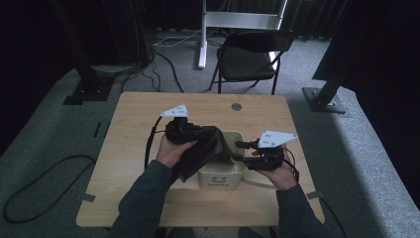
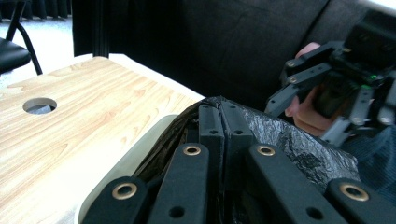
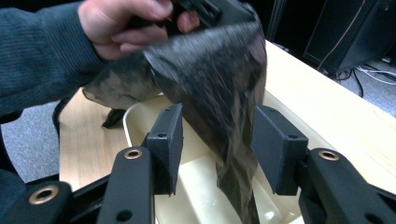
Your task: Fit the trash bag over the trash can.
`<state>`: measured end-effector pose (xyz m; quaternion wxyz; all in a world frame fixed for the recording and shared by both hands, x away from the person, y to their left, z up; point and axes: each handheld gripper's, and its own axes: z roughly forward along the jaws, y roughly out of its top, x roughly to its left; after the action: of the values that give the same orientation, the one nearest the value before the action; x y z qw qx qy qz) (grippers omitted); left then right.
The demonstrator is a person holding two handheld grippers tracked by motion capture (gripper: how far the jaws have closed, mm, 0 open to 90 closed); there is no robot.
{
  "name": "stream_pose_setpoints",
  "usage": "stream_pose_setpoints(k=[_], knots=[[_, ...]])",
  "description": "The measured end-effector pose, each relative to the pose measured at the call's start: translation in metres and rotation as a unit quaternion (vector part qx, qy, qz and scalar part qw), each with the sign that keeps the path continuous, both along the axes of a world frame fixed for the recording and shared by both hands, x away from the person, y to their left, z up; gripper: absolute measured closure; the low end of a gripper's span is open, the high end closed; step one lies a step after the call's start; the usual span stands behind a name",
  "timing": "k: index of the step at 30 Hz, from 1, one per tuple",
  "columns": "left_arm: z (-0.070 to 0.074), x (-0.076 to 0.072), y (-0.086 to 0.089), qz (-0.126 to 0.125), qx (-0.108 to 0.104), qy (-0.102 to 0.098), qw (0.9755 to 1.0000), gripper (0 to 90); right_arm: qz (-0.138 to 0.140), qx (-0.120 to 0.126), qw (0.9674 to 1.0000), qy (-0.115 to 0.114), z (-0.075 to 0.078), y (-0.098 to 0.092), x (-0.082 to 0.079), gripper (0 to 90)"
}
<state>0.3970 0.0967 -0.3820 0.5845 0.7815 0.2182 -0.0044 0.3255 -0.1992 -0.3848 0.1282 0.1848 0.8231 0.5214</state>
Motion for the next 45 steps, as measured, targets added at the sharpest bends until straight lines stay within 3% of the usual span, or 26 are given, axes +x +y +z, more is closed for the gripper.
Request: stream_pose_setpoints(k=[14, 17, 20, 24, 25, 27, 32, 33, 37, 45], knots=[[-0.006, 0.003, -0.018, -0.002, 0.021, 0.003, 0.9998, 87.7, 0.016, 0.010, 0.9998, -0.005, 0.005, 0.004, -0.005, 49.9], [-0.006, 0.003, -0.022, -0.005, 0.023, 0.003, 0.9997, 87.0, 0.018, 0.006, 0.9998, -0.007, 0.005, 0.007, -0.005, 52.9], [-0.006, 0.003, -0.023, -0.009, 0.020, 0.006, 0.9997, 83.3, 0.010, 0.000, 0.9999, -0.010, 0.003, 0.009, -0.004, 64.9], [-0.006, 0.003, -0.024, -0.011, 0.020, 0.007, 0.9997, 81.2, 0.006, -0.005, 0.9999, -0.009, 0.002, 0.009, -0.004, 73.8], [-0.005, 0.002, -0.024, -0.011, 0.021, 0.006, 0.9997, 77.9, -0.002, -0.013, 0.9999, -0.009, 0.000, 0.010, -0.003, 80.8], [-0.004, 0.002, -0.022, -0.011, 0.018, 0.005, 0.9998, 73.0, -0.002, -0.015, 0.9998, -0.009, 0.000, 0.010, -0.003, 83.4], [0.002, -0.002, -0.012, -0.004, 0.014, -0.003, 0.9999, 67.3, -0.012, -0.017, 0.9998, -0.007, -0.003, 0.009, -0.001, 88.6], [0.006, -0.004, -0.001, 0.005, 0.005, -0.008, 0.9999, 65.7, -0.018, -0.018, 0.9997, -0.006, -0.004, 0.008, -0.001, 89.2], [0.009, -0.011, 0.014, 0.013, 0.005, -0.016, 0.9998, 63.5, -0.023, -0.020, 0.9995, -0.007, -0.004, 0.008, -0.001, 89.3], [-0.005, -0.032, 0.045, 0.037, 0.022, -0.015, 0.9990, 58.7, -0.036, -0.022, 0.9991, -0.004, -0.005, 0.007, 0.001, 89.3]])
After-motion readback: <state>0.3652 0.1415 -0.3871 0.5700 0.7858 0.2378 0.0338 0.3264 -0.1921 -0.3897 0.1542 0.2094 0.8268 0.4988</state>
